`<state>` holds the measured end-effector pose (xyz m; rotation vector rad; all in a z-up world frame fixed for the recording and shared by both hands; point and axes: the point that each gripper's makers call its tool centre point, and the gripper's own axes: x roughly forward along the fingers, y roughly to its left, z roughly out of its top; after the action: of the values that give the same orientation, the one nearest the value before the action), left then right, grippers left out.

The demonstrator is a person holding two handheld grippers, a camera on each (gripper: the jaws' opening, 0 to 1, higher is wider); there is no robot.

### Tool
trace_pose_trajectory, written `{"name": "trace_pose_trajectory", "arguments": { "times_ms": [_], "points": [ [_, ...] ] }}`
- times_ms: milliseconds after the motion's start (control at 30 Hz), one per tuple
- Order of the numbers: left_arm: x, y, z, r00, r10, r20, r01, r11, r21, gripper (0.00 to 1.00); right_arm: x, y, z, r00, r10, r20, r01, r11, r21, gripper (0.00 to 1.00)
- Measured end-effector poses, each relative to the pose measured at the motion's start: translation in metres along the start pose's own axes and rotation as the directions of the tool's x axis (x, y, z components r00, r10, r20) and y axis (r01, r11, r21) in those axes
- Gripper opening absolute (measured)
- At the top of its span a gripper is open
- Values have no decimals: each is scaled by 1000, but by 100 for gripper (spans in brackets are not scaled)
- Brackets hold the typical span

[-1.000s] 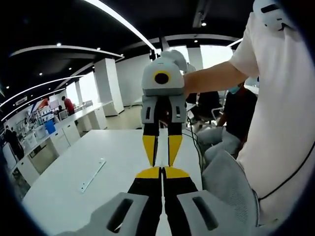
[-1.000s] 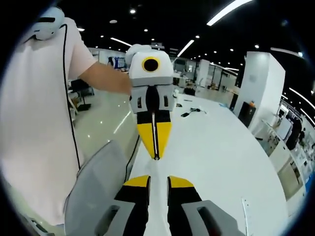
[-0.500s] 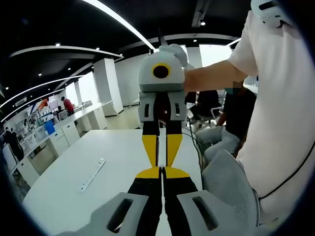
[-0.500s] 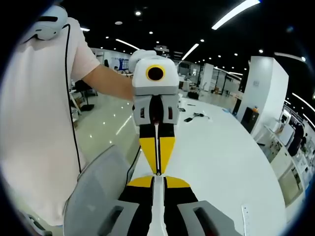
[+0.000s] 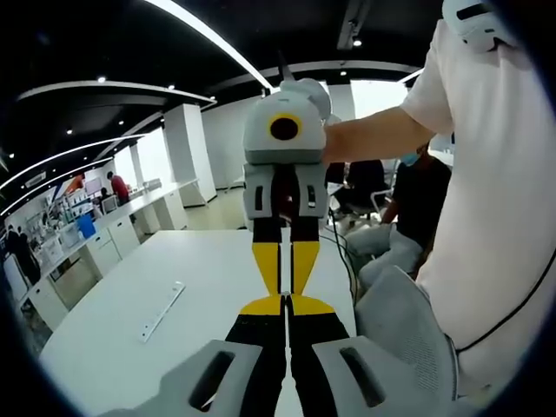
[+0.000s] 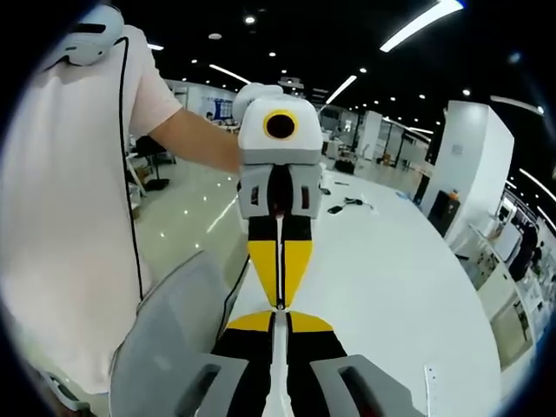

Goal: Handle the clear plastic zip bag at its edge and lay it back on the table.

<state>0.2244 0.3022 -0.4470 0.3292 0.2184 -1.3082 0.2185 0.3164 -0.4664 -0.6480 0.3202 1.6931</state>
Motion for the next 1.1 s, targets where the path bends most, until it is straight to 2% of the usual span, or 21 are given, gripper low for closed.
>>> {"name": "trace_pose_trajectory", "arguments": {
  "times_ms": [200, 667, 1000, 1033, 1067, 1100],
  "points": [
    [-1, -2, 1, 1000, -9, 12, 9, 1000, 1, 0, 0, 2, 1, 1000, 0, -16, 0, 1000, -3, 0],
    [5, -5, 1, 999, -37, 21, 37, 999, -10, 0, -3, 4, -6, 995, -16, -97, 15, 1000, -19, 0],
    [15, -5, -6, 997, -75, 0, 75, 996, -41, 0, -5, 6, -19, 995, -40, -88, 43, 999, 30, 0],
    [16, -6, -6, 997, -80, -4, 80, 996, -39, 0, -5, 6, -22, 994, -43, -96, 46, 998, 30, 0],
    [16, -6, -7, 997, -81, -8, 80, 996, -37, 0, -10, 4, -41, 981, -63, -184, 68, 998, 18, 0],
    [15, -5, -6, 997, -82, 2, 82, 996, -47, 0, -11, 4, -49, 976, -67, -209, 72, 997, 18, 0]
  ]
}}
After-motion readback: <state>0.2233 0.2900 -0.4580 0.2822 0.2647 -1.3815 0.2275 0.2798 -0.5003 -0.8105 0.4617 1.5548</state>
